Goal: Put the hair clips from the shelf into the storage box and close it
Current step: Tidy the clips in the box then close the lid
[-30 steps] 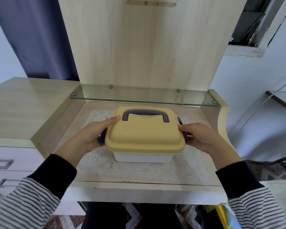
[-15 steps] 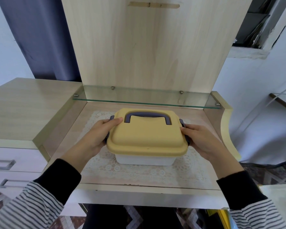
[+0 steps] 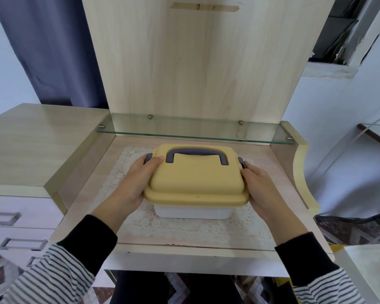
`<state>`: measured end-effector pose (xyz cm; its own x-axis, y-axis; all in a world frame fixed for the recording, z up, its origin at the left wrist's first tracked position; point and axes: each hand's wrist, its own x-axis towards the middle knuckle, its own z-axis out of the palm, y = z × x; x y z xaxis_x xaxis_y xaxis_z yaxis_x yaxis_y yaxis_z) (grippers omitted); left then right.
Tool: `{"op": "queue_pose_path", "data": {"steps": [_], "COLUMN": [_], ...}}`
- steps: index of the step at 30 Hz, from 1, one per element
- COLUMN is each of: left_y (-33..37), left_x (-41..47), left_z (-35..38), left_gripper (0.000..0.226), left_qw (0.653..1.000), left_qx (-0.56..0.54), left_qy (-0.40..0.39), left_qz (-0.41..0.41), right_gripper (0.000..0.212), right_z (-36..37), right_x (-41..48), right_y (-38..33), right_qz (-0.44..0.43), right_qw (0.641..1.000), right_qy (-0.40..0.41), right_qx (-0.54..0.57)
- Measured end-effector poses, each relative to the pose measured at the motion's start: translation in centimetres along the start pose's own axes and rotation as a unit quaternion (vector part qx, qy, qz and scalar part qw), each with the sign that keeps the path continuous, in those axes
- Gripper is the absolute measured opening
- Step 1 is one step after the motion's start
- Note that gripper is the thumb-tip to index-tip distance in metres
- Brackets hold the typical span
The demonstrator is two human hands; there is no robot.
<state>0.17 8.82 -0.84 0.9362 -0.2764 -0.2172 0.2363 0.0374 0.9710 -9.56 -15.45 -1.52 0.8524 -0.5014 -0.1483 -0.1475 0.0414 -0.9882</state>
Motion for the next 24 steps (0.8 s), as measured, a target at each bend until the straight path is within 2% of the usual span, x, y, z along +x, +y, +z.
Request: {"op": "queue_pose_path", "data": {"steps": [13,18,21,23,24], "left_y": [0.1,0.5,0.6,0.6,0.6], "left_x": [0.0,0.0,0.1,0.1,0.0], "left_z": [0.9,1.3,1.2,1.2,1.2], "left_gripper": [0.006,0.018,0.025,0.028,0.028], "left_qw": [0.997,0.99,0.989,0.989,0.988], "left_qx": [0.066,0.136,0.144,0.148,0.15], "left_qy": [0.018,0.025,0.021,0.019,0.02], "left_qz": [0.03,0.037,0.028,0.026,0.027], "right_gripper": [0.042,0.041,0.03,0.037,0.046], "right_z": [0.4,0.5,0.4,0.4,0.4], "right_x": [0.0,0.1,0.1,0.1,0.3], "right_y": [-1.0,-1.6,-1.6,-1.4,-1.2], "right_qz": [-0.001,-0.002,0.037,0.05,0.053], "right_qw": [0.998,0.996,0.998,0.997,0.996], "right_qy": [0.008,-0.011,-0.039,-0.057,-0.063], "right_qx": [-0.065,-0.086,-0.038,-0.03,-0.047]}}
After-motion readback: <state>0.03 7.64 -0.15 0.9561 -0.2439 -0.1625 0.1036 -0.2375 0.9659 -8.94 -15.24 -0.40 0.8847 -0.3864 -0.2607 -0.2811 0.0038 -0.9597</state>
